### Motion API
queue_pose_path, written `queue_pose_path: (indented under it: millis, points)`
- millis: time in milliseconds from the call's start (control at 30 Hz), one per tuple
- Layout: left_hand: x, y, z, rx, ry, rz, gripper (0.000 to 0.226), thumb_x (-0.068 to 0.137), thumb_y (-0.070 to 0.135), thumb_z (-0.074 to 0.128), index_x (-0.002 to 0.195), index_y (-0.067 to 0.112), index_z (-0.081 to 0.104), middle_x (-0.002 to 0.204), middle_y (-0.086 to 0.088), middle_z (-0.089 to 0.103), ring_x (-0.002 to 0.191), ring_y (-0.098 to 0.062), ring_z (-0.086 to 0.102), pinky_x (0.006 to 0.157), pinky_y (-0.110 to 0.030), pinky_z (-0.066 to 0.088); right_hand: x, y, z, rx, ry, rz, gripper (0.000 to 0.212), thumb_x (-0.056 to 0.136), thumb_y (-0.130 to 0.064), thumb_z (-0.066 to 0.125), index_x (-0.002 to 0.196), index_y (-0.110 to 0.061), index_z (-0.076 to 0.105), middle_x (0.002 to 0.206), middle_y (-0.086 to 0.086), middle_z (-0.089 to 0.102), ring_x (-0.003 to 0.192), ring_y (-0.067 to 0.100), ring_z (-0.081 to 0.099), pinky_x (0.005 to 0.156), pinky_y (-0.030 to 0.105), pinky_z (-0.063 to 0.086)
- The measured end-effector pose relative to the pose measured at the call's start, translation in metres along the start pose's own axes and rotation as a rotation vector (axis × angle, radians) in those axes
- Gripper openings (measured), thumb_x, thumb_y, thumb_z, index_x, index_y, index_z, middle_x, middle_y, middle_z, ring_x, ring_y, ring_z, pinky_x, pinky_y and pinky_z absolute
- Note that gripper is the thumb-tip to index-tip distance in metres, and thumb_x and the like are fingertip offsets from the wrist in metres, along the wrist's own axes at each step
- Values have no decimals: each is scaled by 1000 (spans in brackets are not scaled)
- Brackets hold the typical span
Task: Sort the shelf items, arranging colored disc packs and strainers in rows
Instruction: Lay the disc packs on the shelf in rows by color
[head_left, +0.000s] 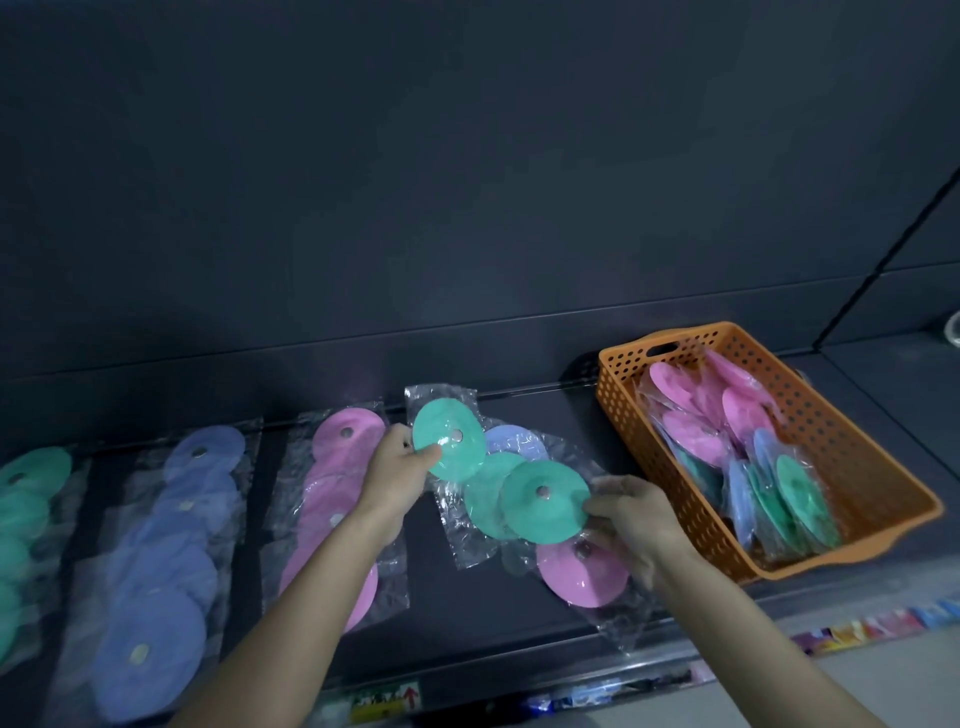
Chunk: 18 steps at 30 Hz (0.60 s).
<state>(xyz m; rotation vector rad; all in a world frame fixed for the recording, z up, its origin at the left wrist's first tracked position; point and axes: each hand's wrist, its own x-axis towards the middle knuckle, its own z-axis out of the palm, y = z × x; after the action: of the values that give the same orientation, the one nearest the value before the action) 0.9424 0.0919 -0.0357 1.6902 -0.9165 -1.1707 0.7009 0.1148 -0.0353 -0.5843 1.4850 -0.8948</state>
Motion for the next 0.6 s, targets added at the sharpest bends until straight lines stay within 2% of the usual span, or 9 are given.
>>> queue_pose_path:
  millis: [67, 133, 200, 267, 333, 400, 467, 533, 600]
  points:
    - [1, 4, 0, 7, 103, 110, 11, 88, 10, 59, 84, 15, 50, 94, -13, 60, 84, -25, 57, 74, -42, 49, -2, 2, -1, -152, 23, -84, 18, 80, 13, 56, 92, 0, 57, 82, 22, 62, 49, 32, 58, 49, 40, 53]
    - [-1, 11, 0, -63, 132, 151, 10, 88, 13, 59, 84, 15, 51, 90, -10, 59, 82, -23, 55, 72, -44, 47, -2, 3, -4, -457, 67, -260, 11, 79, 5, 60, 83, -5, 62, 76, 12, 66, 55, 29, 63, 53, 37, 54]
    - [-6, 17, -1, -116, 103, 176, 5, 88, 14, 59, 86, 15, 55, 88, -6, 62, 80, -22, 57, 71, -44, 49, -5, 4, -8, -803, 85, -463, 2, 80, -6, 64, 79, -8, 64, 75, 5, 65, 68, 24, 63, 60, 34, 52]
    - [-14, 22, 1, -171, 25, 183, 4, 89, 13, 59, 87, 16, 60, 88, -4, 67, 78, -21, 62, 66, -39, 52, -8, 6, -11, -1012, 76, -598, 11, 80, -17, 67, 82, -7, 63, 79, 3, 60, 75, 22, 58, 60, 29, 43]
    - [-24, 25, 4, -218, -100, 150, 4, 91, 11, 59, 92, 12, 62, 93, -11, 70, 78, -22, 65, 63, -38, 54, -13, 10, -14, -1091, 6, -649, 24, 78, -27, 71, 92, -12, 60, 83, -1, 54, 81, 19, 53, 64, 24, 35]
    - [-32, 23, 9, -198, -241, 90, 7, 92, 9, 58, 96, 7, 62, 91, -11, 70, 72, -19, 66, 56, -31, 53, -19, 16, -17, -1127, -123, -615, 48, 74, -39, 74, 110, -16, 53, 95, 0, 56, 93, 18, 53, 73, 25, 40]
    - [-41, 17, 16, -100, -364, 28, 6, 91, 8, 58, 96, 7, 62, 86, -8, 70, 68, -17, 65, 52, -26, 51, -22, 21, -20, -1118, -208, -543, 67, 70, -43, 75, 122, -19, 43, 106, 0, 57, 101, 16, 53, 83, 27, 45]
    - [-47, 8, 24, 34, -432, -13, 10, 90, 10, 61, 100, 8, 62, 91, -10, 69, 72, -17, 64, 55, -27, 51, -23, 25, -23, -1124, -219, -538, 62, 68, -40, 76, 117, -22, 42, 104, -3, 57, 95, 14, 54, 76, 21, 45]
    - [-49, -4, 30, 144, -439, -20, 16, 88, 11, 63, 103, 5, 61, 96, -13, 67, 72, -18, 61, 64, -35, 50, -22, 25, -26, -1120, -206, -531, 52, 68, -35, 77, 107, -23, 44, 98, -5, 55, 87, 10, 53, 65, 13, 38]
